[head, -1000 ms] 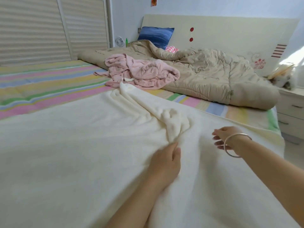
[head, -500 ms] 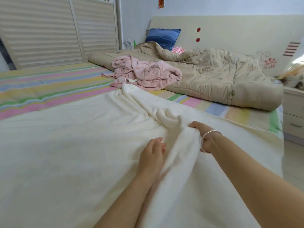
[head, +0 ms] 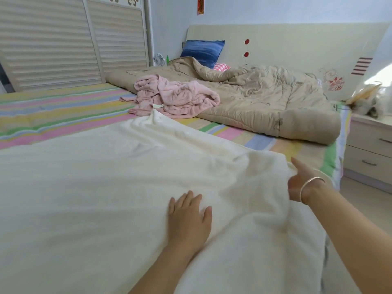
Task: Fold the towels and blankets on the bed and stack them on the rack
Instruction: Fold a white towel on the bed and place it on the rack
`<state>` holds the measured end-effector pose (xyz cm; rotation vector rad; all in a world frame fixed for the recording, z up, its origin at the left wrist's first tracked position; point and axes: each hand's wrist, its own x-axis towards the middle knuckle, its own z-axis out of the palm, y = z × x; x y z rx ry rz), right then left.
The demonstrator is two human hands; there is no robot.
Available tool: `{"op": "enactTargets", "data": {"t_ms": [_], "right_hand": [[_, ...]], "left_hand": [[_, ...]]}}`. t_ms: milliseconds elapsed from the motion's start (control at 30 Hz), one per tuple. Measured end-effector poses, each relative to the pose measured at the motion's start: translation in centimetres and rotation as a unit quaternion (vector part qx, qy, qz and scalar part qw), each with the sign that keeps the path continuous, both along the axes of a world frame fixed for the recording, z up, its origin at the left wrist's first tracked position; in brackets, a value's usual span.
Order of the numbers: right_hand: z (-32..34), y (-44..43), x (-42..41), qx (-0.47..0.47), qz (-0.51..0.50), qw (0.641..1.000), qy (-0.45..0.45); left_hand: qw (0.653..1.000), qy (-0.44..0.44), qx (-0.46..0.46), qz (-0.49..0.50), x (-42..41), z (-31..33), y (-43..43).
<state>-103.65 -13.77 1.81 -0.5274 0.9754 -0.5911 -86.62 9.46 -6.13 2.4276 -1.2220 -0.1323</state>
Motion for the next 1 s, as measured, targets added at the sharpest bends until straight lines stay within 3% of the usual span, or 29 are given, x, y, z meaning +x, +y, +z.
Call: {"op": "enactTargets", "data": {"t_ms": [67, 200, 267, 500, 633, 767, 867, 1000], "right_hand": [[0.0, 0.1, 0.6, -0.021, 0.054, 0.997, 0.059], [0.4, 0.8, 1.1, -0.058, 0.149, 0.983, 0.095], [0.8, 0.2, 0.3, -0.07, 0.115, 0.986, 0.102], [1.6, -6.7, -6.2, -0.065, -0.16, 0.979, 0.105], [-0.1, -7.5, -8.4, -0.067, -0.078, 0.979, 0.176], [-2.6, -6.8, -7.2, -0.123, 0.014, 0.948, 0.292], [-2.7, -6.8, -7.3, -0.142, 0.031, 0.942, 0.303], [-2.1, -6.5, -7.6, -0.118, 0.046, 0.955, 0.269]], "left_hand": [[1.0, -0.021, 0.005, 0.012, -0.7, 0.2, -0.3], [0.999, -0.019, 0.018, 0.047, -2.5, 0.9, -1.9], [0.998, -0.014, 0.038, 0.043, -3.6, 1.1, -3.1], [0.998, -0.031, 0.045, 0.019, -6.0, 1.1, -6.5], [0.996, -0.021, -0.083, -0.037, -8.6, 1.6, -8.4], [0.97, -0.022, -0.187, -0.156, -13.0, 3.0, -10.3], [0.962, -0.037, -0.128, -0.24, -15.8, 3.1, -11.2], [0.982, -0.066, -0.001, -0.179, -16.9, 2.4, -12.1]]}}
